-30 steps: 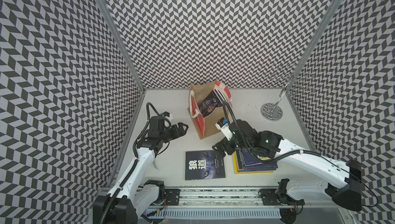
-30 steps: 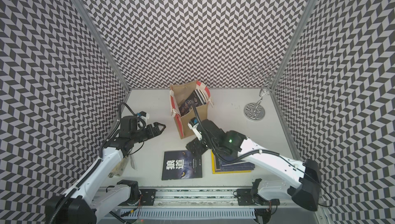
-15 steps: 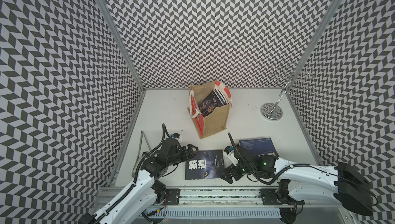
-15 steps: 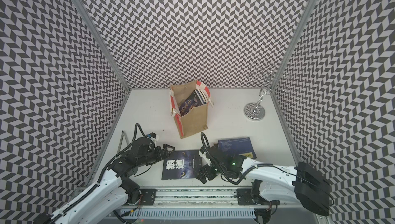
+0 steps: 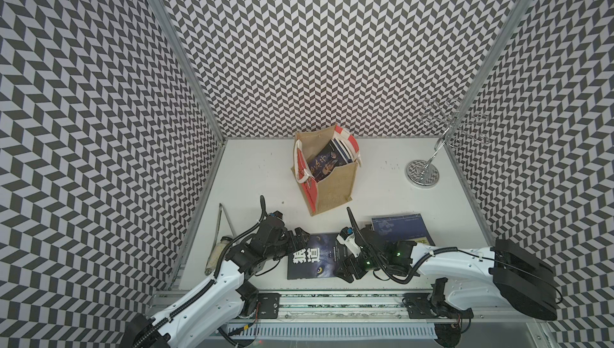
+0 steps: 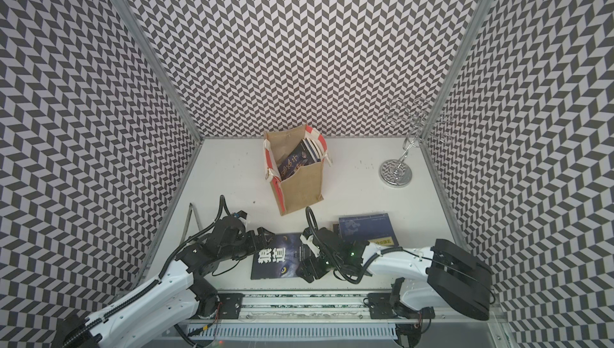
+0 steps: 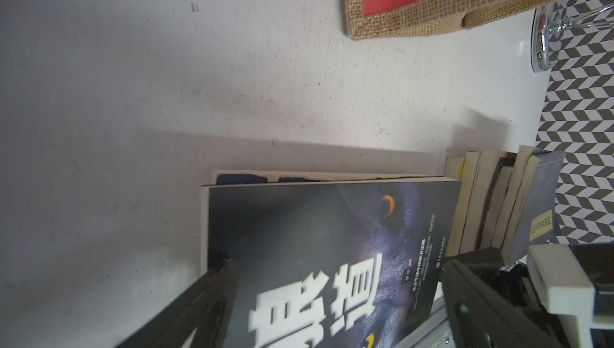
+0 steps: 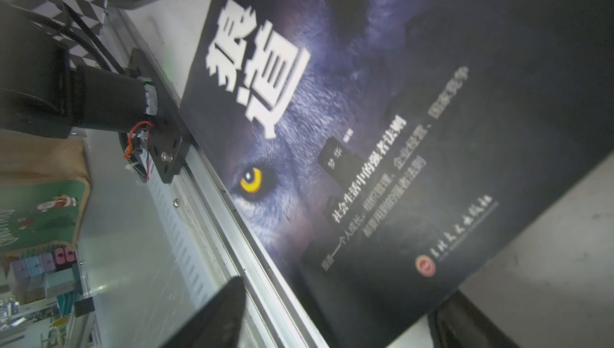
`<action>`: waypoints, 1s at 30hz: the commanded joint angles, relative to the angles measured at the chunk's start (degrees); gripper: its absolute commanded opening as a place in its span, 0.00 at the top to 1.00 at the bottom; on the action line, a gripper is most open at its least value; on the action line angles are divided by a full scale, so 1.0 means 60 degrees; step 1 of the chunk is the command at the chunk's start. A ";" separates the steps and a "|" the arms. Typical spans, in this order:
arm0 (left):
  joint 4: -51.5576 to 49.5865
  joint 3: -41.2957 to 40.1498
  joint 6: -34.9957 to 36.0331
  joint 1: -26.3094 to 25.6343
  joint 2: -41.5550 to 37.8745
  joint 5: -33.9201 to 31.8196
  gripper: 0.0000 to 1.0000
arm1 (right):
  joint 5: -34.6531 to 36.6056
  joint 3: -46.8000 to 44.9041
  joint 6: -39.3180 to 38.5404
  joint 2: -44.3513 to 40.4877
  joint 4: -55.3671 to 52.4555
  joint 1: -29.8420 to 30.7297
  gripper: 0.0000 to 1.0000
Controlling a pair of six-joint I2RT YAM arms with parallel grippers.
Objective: Put the books into the canvas bag
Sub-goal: Pick up the book from the book.
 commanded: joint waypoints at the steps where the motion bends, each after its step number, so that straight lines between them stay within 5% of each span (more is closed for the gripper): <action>1: 0.0171 -0.0208 -0.0167 -0.0061 0.0105 0.0029 0.05 | 0.0063 0.0188 -0.0059 -0.0262 0.0791 0.0037 0.40; 16: 0.0984 -0.0354 -0.0248 -0.0406 0.0552 0.0174 0.05 | 0.0406 0.0488 -0.0131 -0.0924 0.1534 -0.0177 0.88; 30: 0.1420 -0.0163 -0.0049 -0.0413 0.1129 0.0151 0.05 | 0.0262 0.0241 -0.0469 -0.0902 0.1595 -0.1627 1.00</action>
